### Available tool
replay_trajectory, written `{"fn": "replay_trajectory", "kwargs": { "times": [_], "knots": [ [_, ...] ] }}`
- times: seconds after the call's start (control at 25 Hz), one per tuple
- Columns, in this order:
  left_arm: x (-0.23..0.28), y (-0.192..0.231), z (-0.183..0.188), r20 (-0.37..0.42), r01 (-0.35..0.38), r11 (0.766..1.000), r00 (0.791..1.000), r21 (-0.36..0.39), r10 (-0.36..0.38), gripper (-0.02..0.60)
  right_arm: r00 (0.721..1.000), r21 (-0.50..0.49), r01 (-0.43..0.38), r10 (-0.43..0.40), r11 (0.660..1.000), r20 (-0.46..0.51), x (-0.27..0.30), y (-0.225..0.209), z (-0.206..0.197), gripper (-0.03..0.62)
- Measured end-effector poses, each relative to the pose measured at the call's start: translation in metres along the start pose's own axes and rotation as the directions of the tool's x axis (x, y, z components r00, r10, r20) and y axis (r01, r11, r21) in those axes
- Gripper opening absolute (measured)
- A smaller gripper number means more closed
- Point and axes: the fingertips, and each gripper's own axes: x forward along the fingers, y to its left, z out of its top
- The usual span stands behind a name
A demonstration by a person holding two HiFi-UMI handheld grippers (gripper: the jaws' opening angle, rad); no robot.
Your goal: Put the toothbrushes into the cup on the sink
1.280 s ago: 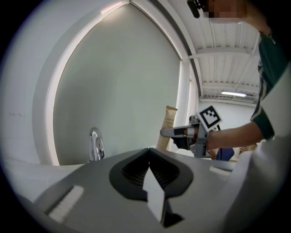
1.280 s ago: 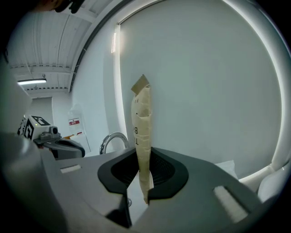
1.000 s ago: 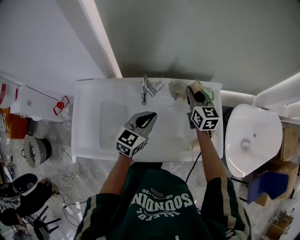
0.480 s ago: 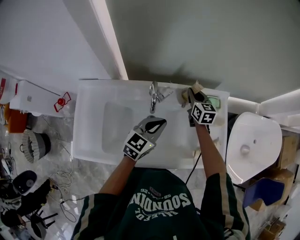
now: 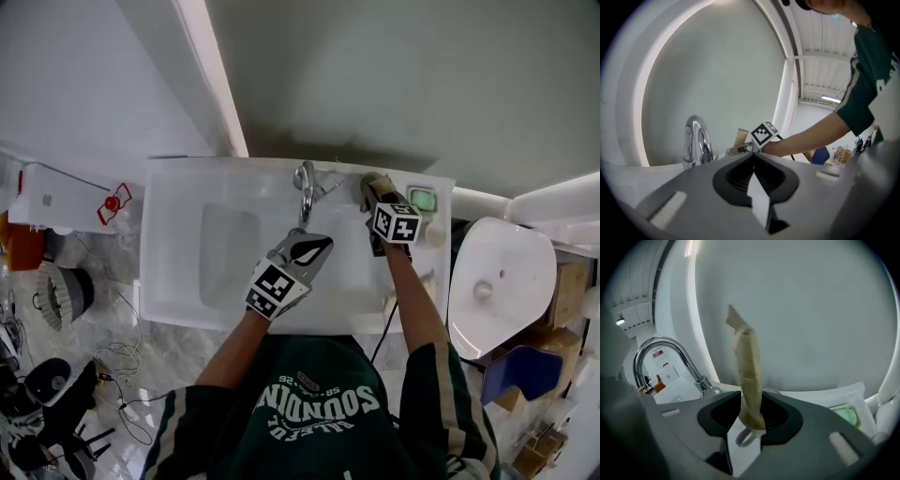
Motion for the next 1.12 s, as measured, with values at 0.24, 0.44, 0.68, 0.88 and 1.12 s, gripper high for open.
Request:
{"fn": "replay_trajectory", "kwargs": {
  "times": [0.24,0.44,0.68,0.88,1.12],
  "knots": [
    [0.003,-0.001,0.001,-0.003,-0.024,1.0,1.0,0.006,0.024,0.051,0.999,-0.018,0.001,0.0,1.0,0.033,-0.016,-0.007,0.005,0.117],
    [0.009,-0.012,0.006,0.006,-0.057,0.998,0.998,0.01,0.057,0.051,0.998,-0.011,-0.002,0.003,1.0,0.058,-0.036,-0.016,0.006,0.132],
    [0.021,-0.033,0.016,0.019,-0.094,0.995,0.995,0.02,0.094,0.051,0.994,0.018,-0.019,0.017,1.0,0.109,-0.076,-0.026,0.004,0.13],
    [0.035,-0.049,0.021,0.035,-0.12,0.992,0.992,0.034,0.119,0.051,0.976,0.045,-0.121,0.111,0.992,0.19,-0.117,-0.027,0.013,0.127],
    [0.055,-0.067,0.03,0.056,-0.136,0.989,0.989,0.048,0.134,0.051,0.945,-0.071,-0.207,0.218,0.976,0.244,-0.169,-0.02,0.008,0.02]
  ]
}}
